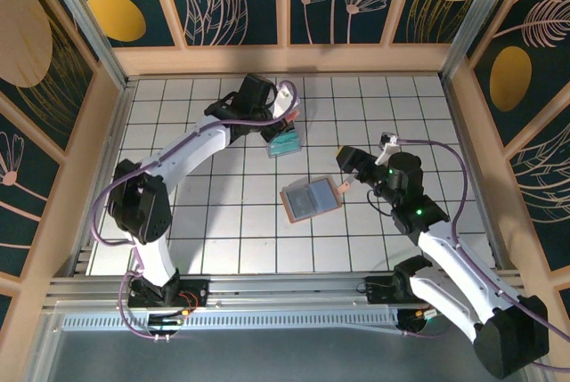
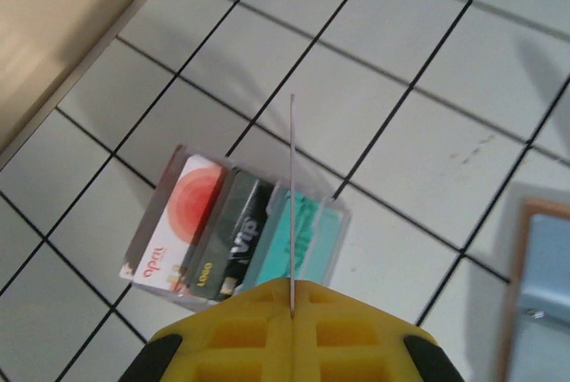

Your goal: Take the credit cards out of the card holder

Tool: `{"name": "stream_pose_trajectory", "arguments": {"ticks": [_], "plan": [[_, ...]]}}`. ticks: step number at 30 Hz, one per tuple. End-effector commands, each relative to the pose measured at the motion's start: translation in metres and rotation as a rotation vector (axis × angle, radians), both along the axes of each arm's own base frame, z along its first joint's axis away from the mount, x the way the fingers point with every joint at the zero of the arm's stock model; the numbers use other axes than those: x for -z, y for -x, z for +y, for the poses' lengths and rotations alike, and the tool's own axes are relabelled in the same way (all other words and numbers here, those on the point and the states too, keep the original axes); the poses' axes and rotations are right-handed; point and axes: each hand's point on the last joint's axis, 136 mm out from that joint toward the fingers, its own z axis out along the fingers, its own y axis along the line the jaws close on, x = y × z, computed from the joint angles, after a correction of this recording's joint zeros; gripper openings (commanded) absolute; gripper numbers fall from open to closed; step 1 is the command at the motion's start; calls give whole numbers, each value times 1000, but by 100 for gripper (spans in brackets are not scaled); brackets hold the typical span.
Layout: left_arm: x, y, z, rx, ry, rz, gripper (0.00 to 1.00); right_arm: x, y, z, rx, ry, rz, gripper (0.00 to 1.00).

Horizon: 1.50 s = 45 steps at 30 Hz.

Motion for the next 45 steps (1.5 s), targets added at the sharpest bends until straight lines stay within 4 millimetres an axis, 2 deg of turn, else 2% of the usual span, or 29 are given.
{"name": "stream_pose_trajectory", "arguments": {"ticks": [1, 17, 36, 45], "plan": [[11, -13, 10, 38, -98, -20, 0, -11, -4, -8, 46, 23, -23, 82], [47, -64, 28, 177, -240, -79, 0, -12, -11, -20, 128, 44, -2, 84], [81, -80, 25, 241, -307, -60, 0, -13, -16, -26, 175, 44, 5, 84], [106, -87, 29, 236, -363, -33, 0, -15, -15, -26, 172, 42, 4, 84]]}}
